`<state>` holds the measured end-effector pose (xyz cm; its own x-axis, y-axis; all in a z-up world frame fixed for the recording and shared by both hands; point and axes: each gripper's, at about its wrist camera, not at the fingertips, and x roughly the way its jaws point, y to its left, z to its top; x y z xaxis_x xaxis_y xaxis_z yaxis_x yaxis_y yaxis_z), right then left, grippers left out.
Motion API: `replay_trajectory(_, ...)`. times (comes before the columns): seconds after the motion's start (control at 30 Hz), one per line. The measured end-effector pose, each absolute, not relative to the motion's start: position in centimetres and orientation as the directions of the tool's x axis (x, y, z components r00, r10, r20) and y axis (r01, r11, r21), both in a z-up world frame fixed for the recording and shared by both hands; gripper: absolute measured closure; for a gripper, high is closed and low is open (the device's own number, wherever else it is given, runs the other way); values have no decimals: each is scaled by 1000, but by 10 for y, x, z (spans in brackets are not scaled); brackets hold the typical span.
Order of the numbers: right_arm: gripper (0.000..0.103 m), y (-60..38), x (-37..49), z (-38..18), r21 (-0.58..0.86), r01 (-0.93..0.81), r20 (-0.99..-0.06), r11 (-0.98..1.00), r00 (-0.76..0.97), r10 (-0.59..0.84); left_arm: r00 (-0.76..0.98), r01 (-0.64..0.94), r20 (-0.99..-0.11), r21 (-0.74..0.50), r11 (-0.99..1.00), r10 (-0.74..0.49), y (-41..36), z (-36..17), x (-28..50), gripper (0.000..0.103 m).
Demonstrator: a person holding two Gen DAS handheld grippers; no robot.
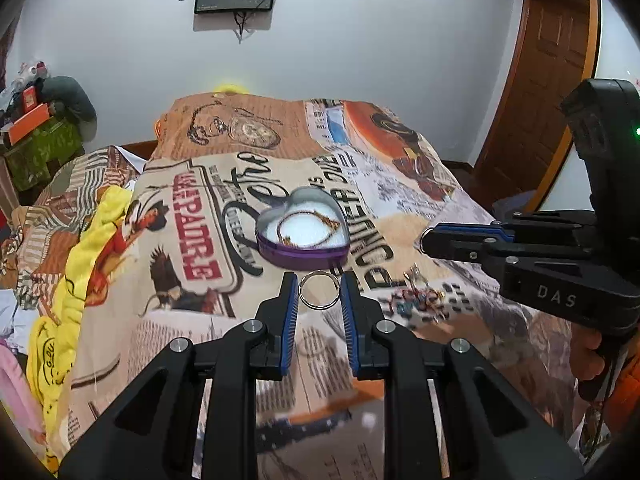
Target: Organize jewelry
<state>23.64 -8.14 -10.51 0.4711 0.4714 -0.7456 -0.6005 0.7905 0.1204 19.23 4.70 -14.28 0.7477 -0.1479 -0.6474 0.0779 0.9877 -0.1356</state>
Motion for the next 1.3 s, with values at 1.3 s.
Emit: replay_trajectory(1.3,95,-32,341,-142,192,-630,-808,752,333,486,674,60,-716,-192,980,-182,79,-186,313,83)
